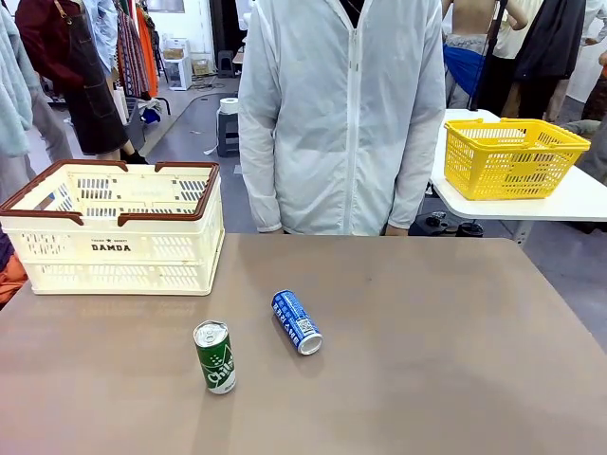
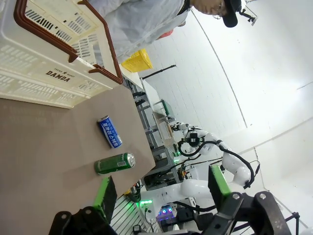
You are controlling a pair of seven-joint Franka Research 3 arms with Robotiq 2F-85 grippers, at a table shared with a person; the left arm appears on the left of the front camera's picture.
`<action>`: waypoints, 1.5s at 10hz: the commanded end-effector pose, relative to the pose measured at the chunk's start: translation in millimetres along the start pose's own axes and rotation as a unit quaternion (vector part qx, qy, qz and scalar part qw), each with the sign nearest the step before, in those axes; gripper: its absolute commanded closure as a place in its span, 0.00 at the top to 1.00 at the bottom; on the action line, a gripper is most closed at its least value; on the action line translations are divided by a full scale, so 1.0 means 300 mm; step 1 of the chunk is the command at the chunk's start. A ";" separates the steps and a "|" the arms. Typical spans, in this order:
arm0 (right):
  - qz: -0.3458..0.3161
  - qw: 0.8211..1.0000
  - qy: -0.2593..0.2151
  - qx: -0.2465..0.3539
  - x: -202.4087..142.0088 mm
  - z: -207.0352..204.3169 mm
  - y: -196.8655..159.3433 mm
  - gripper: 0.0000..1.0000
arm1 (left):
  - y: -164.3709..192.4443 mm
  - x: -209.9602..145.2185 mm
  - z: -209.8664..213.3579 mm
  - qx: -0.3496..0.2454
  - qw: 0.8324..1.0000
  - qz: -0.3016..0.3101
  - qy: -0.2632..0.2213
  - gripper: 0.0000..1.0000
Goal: Place the drinks into the Shopping basket.
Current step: Pick up one drink and place it into the Shopping basket.
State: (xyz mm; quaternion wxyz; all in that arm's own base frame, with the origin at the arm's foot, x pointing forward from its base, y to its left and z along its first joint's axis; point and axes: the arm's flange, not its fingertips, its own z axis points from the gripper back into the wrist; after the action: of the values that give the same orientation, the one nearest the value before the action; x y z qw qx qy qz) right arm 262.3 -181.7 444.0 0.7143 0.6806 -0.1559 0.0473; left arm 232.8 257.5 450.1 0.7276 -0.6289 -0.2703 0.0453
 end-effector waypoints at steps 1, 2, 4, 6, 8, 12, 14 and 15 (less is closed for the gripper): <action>0.006 0.999 0.031 0.000 0.033 -0.037 0.068 1.00 | -0.005 0.002 0.002 -0.011 1.000 -0.011 -0.006 1.00; 0.006 0.999 0.031 0.000 0.033 -0.037 0.068 1.00 | -0.005 0.002 0.002 -0.011 1.000 -0.011 -0.006 1.00; 0.006 0.999 0.031 0.000 0.033 -0.037 0.068 1.00 | -0.005 0.002 0.002 -0.011 1.000 -0.011 -0.006 1.00; 0.006 0.999 0.031 0.000 0.033 -0.037 0.068 1.00 | 0.000 0.000 0.000 0.000 1.000 0.000 0.000 1.00; 0.006 0.999 0.031 0.000 0.033 -0.037 0.068 1.00 | -0.327 -0.004 -0.134 0.051 0.997 0.038 0.053 1.00; 0.006 0.999 0.031 0.000 0.033 -0.037 0.068 1.00 | -0.696 -0.121 -1.039 0.252 0.947 0.028 0.199 1.00; 0.006 0.999 0.031 0.000 0.033 -0.037 0.068 1.00 | -0.678 -0.264 -1.404 0.330 0.900 -0.012 0.285 1.00; 0.006 0.999 0.031 0.000 0.033 -0.037 0.068 1.00 | -0.660 -0.362 -1.532 0.354 0.870 -0.031 0.340 1.00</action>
State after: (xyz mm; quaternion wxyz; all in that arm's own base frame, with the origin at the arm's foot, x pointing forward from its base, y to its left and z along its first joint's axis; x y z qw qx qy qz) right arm 267.6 -169.3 461.3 0.7227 0.6735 -0.1364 0.0748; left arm 256.3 -223.2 571.1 0.9399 -0.3334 -0.0216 -0.0703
